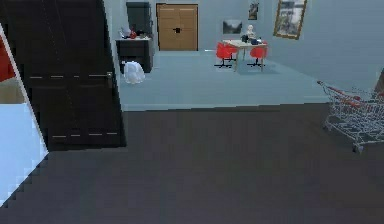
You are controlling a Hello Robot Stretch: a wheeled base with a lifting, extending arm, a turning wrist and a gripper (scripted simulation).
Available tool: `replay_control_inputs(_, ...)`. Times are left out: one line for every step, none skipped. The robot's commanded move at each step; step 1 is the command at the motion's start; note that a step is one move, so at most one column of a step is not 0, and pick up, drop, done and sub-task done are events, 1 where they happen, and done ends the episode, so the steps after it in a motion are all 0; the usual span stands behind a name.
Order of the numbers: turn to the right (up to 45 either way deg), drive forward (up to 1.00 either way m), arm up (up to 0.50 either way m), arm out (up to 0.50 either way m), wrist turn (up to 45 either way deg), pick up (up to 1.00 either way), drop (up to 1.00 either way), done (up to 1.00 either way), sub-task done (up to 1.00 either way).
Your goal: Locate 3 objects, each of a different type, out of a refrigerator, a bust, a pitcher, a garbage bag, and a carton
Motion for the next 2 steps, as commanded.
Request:
replay_control_inputs(0.0,0.10,0.00,0.00,0.0,0.00,0.00,0.00,0.00)
replay_control_inputs(-6.0,0.00,0.00,0.00,0.0,0.00,0.00,0.00,0.00)
